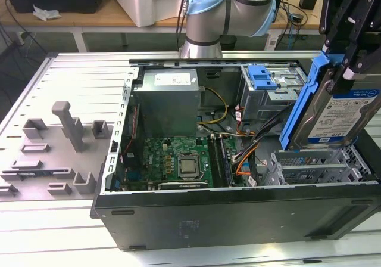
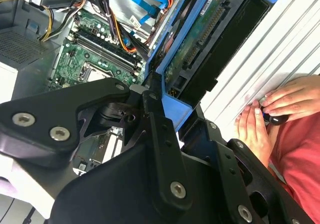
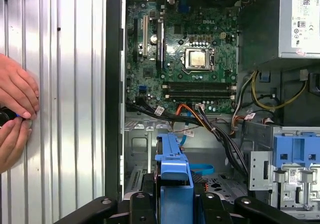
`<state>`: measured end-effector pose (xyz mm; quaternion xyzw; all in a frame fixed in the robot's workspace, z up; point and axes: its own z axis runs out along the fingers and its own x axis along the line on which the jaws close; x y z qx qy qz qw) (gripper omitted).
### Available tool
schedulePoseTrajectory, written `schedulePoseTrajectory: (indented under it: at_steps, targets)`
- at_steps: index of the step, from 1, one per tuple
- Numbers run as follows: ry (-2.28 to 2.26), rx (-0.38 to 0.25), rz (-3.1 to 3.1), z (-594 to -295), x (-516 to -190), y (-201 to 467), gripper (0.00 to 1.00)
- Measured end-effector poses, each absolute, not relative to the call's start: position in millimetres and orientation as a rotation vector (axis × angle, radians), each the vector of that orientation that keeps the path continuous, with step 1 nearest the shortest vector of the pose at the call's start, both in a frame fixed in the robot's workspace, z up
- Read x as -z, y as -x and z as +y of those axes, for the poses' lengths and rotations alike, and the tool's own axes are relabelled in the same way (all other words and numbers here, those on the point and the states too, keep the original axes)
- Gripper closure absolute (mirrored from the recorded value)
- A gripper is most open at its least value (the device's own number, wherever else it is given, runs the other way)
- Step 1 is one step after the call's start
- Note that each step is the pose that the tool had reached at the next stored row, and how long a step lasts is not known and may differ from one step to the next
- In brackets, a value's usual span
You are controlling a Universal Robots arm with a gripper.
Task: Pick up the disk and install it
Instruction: 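Insert the disk into the insertion slot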
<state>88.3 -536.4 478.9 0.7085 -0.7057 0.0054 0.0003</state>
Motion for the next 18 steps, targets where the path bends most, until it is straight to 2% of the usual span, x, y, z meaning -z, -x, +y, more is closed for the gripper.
schedulePoseTrajectory:
  at_steps: [18]
  targets:
    - [-2.229,-0.01,-2.22,-539.5,-471.4,-88.3,0.64]
